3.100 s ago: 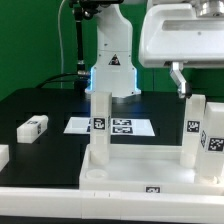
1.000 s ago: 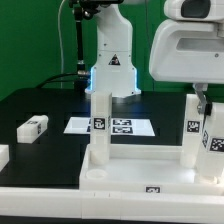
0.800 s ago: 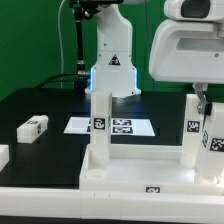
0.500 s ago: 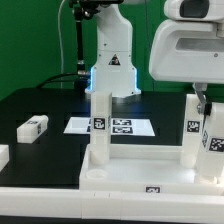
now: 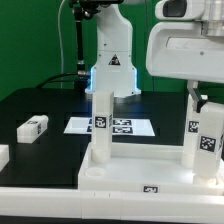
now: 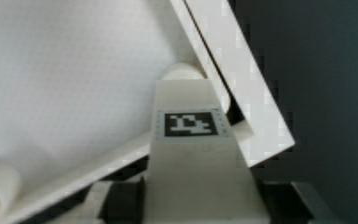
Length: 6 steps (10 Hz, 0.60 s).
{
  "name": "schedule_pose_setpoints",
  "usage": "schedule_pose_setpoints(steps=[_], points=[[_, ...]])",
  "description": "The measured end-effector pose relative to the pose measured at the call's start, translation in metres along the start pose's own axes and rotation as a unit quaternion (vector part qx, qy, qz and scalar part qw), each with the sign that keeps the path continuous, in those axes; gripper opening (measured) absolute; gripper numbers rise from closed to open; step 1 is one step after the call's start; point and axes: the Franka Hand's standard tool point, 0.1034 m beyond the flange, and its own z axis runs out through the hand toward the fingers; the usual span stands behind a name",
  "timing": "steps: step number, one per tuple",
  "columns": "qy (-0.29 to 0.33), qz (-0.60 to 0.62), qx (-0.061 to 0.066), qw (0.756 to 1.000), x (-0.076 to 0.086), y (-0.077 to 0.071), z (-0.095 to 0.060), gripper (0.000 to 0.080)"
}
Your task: Assemble desk
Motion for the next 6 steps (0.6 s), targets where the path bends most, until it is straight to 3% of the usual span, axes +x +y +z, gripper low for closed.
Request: schedule_pose_setpoints(steps=[6], points=[[0.002, 0.189, 0.003, 0.982, 0.0004, -0.0001, 0.0, 0.0291]])
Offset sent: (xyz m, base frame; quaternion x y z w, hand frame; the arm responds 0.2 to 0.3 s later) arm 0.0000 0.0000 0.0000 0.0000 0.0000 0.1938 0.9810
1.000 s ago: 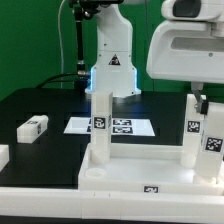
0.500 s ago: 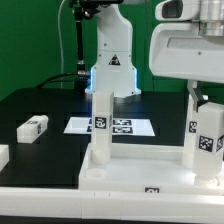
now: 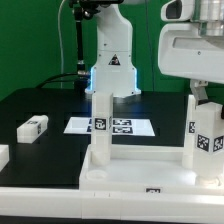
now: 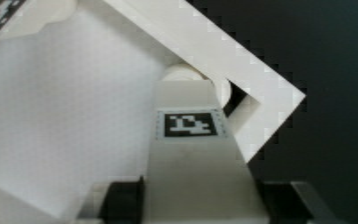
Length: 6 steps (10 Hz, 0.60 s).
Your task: Assemble desk
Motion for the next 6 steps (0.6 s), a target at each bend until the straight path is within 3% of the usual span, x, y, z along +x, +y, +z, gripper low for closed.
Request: schedule_pose_setpoints(steps=[1, 3, 6], points=[[0.0, 0.035, 0.001, 0.999, 0.001, 0.0, 0.001, 0.0291], [-0.003, 0.132, 0.022, 0.991, 0.005, -0.002, 0.002, 0.0291], [-0.019, 0.302, 0.036, 0.953, -0.006, -0.01, 0.002, 0.0291]])
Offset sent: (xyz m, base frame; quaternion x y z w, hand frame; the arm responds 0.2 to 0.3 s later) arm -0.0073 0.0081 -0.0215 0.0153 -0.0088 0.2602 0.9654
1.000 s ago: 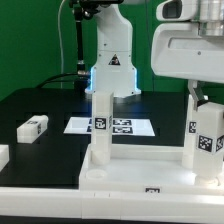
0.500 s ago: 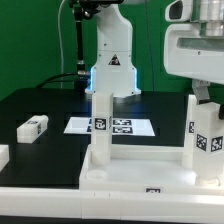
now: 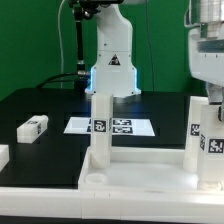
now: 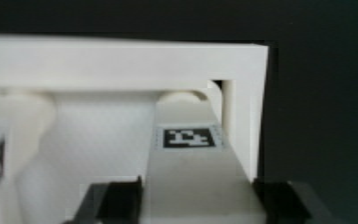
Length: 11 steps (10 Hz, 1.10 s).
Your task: Assemble desk
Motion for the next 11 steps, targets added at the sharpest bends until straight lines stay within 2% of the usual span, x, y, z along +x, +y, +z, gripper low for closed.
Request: schedule_pose_setpoints(steps=[2, 3, 4, 5, 7, 9, 11], points=[[-0.002, 0.032, 0.002, 0.999, -0.0007, -0.0006, -0.0001, 0.0291], [-0.001, 0.006, 0.0, 1.0, -0.0001, -0.0002, 0.0003, 0.0401], [0.002, -0.043, -0.008, 0.999, 0.0014, 0.0008, 0.0004, 0.0539], [0.002, -0.05, -0.01, 0.999, 0.0016, 0.0001, 0.0004, 0.0618], [0.011, -0.145, -0.015, 0.989, 0.0016, 0.0005, -0.0005, 0.0643], [0.01, -0.217, -0.016, 0.976, 0.0022, 0.0004, -0.0003, 0.0649], [0.01, -0.298, -0.018, 0.954, 0.0028, 0.0005, -0.0003, 0.0649]])
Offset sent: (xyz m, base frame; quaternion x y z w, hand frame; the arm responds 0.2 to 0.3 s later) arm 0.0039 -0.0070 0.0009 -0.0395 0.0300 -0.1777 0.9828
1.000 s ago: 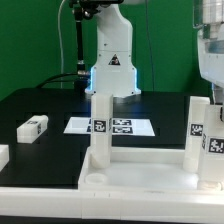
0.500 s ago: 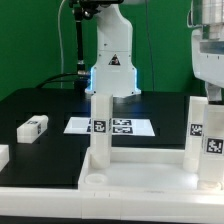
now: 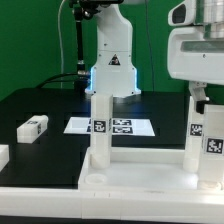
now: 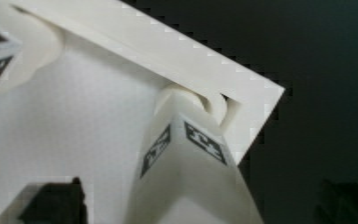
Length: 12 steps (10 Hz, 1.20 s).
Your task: Assemble desk
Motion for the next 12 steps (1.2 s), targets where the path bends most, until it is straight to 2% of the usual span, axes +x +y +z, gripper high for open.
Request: schedule_pose_setpoints(steps=[1, 3, 8, 10, 11, 12], points=[[0.008, -0.067, -0.007, 0.998, 0.0008, 0.0009, -0.0003, 0.0649], [0.016, -0.175, -0.013, 0.984, 0.0, 0.0006, 0.0003, 0.0649], [0.02, -0.347, -0.013, 0.937, 0.0022, -0.0006, 0.0032, 0.0649], [0.019, -0.411, -0.015, 0.911, 0.0055, 0.0004, 0.0032, 0.0649], [0.019, -0.431, -0.015, 0.902, 0.0078, 0.0012, 0.0032, 0.0606], [0.019, -0.43, -0.015, 0.903, 0.0078, 0.0012, 0.0032, 0.0606]])
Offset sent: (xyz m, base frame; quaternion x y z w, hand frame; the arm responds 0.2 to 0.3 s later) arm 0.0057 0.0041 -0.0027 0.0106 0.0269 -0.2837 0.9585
